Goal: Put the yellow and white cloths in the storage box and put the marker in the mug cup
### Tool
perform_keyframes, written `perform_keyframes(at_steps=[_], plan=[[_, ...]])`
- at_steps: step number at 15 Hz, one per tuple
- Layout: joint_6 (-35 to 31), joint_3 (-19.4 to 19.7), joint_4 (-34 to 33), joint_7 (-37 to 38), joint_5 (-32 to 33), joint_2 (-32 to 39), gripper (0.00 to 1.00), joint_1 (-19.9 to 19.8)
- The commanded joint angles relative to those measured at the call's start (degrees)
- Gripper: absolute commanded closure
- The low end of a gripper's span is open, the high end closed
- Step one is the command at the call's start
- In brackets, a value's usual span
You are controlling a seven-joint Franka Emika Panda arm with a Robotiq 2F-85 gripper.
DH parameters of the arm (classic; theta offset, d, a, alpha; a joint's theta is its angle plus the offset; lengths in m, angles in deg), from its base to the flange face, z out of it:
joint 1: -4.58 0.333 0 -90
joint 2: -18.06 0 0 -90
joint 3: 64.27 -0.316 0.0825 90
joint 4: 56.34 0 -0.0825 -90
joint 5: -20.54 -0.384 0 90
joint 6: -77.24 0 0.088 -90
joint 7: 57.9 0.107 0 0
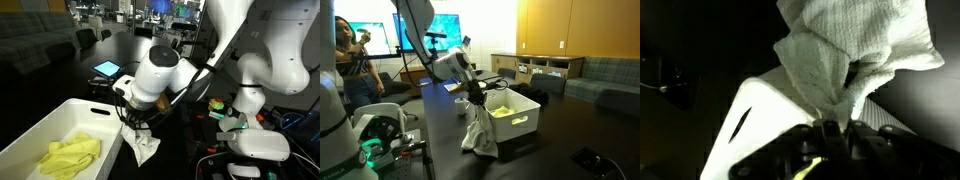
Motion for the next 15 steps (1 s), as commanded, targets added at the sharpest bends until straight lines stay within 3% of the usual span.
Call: perform_keyframes(at_steps=[1,6,7,15], plan=[[-0.76,0.54,5.69,5.65,2.62,-11.1,0.98,0.74],[-0.89,0.35,9.09,5.11,-0.2,-21.75,0.98,0.08],[-0.86,-5.34,9.24,4.39,-1.58,-23.21,0.98,-5.61],[-0.22,-13.35,7.19,2.95,-15.42,-31.06,0.98,-13.56]])
